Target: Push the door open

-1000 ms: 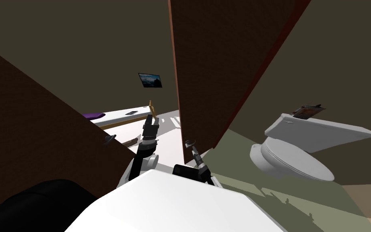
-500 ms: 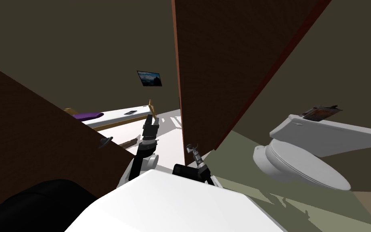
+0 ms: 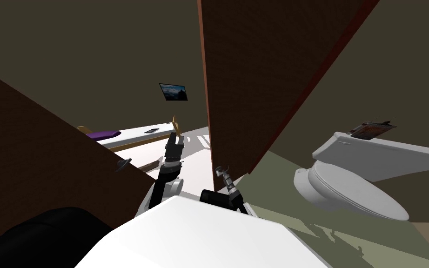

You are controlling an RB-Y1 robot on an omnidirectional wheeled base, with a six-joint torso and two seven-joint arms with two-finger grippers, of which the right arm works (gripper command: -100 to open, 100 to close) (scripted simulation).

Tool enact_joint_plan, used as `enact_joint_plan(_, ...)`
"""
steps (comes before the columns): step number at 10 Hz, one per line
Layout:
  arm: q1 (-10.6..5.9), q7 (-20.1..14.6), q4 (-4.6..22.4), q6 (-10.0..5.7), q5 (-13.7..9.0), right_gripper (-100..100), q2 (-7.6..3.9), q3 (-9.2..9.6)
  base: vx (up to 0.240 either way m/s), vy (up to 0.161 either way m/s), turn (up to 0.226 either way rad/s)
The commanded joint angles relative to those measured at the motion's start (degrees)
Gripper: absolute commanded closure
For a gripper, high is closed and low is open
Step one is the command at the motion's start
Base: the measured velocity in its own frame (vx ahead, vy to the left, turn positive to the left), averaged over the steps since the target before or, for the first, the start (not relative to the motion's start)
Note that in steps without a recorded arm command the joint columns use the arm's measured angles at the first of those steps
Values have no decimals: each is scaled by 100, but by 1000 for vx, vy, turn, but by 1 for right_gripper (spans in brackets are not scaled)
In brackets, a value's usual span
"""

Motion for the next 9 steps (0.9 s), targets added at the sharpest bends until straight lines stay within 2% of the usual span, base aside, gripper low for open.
enact_joint_plan(1, -15, 24, -9, 2, -47, 100, -37, -93, 146, 128, -41)
enact_joint_plan(9, -212, 232, 198, 52, -312, 100, -4, -608, 134, 151, -49)
